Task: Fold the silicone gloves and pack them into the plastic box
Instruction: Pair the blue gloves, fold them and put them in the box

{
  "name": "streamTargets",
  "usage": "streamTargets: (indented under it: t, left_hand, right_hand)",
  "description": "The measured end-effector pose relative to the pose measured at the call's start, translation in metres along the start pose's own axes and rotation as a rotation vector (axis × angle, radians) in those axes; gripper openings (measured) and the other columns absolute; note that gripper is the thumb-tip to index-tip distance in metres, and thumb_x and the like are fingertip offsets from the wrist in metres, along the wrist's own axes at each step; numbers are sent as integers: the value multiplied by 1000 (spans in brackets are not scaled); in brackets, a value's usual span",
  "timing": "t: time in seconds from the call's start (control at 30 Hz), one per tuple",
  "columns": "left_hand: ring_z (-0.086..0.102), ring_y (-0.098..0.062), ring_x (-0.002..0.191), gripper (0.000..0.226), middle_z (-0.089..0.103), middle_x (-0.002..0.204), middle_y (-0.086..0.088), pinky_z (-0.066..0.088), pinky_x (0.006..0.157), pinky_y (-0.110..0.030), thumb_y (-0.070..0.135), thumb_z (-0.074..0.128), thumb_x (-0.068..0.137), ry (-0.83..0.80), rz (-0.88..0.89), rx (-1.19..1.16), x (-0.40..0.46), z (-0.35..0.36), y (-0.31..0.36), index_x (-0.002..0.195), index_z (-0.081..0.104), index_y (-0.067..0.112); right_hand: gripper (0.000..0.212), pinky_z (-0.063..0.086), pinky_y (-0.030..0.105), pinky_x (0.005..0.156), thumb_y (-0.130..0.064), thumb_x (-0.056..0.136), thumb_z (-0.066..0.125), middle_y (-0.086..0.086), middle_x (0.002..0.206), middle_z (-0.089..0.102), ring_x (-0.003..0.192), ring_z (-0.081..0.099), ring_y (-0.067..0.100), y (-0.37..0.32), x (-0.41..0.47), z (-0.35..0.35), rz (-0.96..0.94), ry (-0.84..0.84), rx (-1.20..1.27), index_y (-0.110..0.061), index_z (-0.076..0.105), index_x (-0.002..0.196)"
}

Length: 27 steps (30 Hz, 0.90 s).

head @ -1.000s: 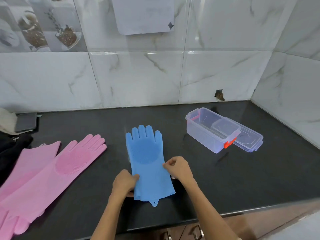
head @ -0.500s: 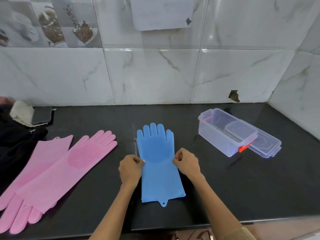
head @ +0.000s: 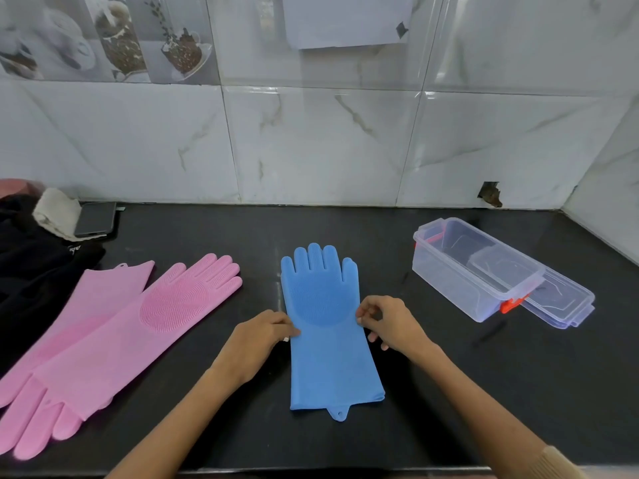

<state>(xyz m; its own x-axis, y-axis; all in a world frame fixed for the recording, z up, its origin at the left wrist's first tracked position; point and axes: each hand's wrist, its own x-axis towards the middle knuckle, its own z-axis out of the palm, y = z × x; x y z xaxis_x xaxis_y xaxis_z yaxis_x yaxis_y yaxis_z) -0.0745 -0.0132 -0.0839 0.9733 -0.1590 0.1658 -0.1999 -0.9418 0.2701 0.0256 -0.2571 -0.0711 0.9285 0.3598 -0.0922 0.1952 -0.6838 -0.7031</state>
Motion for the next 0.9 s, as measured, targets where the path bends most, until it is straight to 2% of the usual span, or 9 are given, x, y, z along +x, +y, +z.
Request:
streamTargets:
  t: [0.1,0.17,0.27,0.37,0.47,0.53,0.67,0.8,0.9]
  left_hand:
    - [66,-6,97,16,67,105,19,52,87,-22,33,71,80,62,84,-87,3,-9,-2,94,69,40]
    - [71,-6,91,41,74,100,14,55,81,-19,28,90,56,35,308,66,8,-14,-5,94,76,33]
    - [72,-3,90,60,76,97,12,55,81,-18,32,96,38,-69,509,231,17,-17,-15,95,78,28]
    - [71,-3,90,60,76,96,10,55,84,-19,32,95,42,-186,650,322,25,-16,-26,99,77,25]
    - [72,-6,89,51,77,97,6,54,86,-21,29,91,53,-167,806,422,33,-16,-33,101,76,20]
    - [72,-7,89,43,77,97,4,54,88,-23,27,87,60,-90,892,452,38,-13,-39,101,76,19]
    - [72,-7,88,33,77,96,4,56,88,-24,25,82,67,5,933,483,44,-7,-45,99,77,18]
    - [66,-4,62,15,73,83,8,55,60,-17,31,66,80,59,716,350,46,-7,-35,87,70,19]
    - [50,-7,48,22,60,63,10,38,47,-15,37,48,81,75,222,-49,47,-6,-19,72,60,21]
  right_hand:
    - [9,53,28,74,-13,89,55,-3,97,58,85,60,16,6,2,-5,-318,32,-427,-19,61,91]
    - [20,51,30,88,-12,88,55,-2,113,58,103,57,19,14,1,-6,-646,-16,-691,-21,59,106]
    - [38,44,32,105,-10,89,58,2,133,56,122,54,21,22,8,-18,-808,-234,-802,-20,56,126]
    - [41,49,35,101,-21,86,62,0,132,60,120,59,17,24,17,-35,-899,-342,-768,-21,59,127]
    - [52,59,24,79,-20,67,84,-4,116,71,101,70,11,24,27,-42,-1196,-315,-922,-21,67,116]
    - [46,60,23,70,-19,68,84,-4,109,73,93,71,10,22,35,-43,-1300,-328,-900,-18,69,112]
    - [33,59,22,78,-17,73,80,-2,101,75,88,72,9,25,47,-40,-1434,-305,-858,-15,72,105]
    - [19,58,24,62,-15,82,68,-3,92,73,67,69,12,27,46,-31,-1177,-221,-760,-16,68,102]
    - [12,51,24,58,-30,92,46,-12,77,65,61,62,10,21,43,-28,-718,-210,-394,-27,58,89]
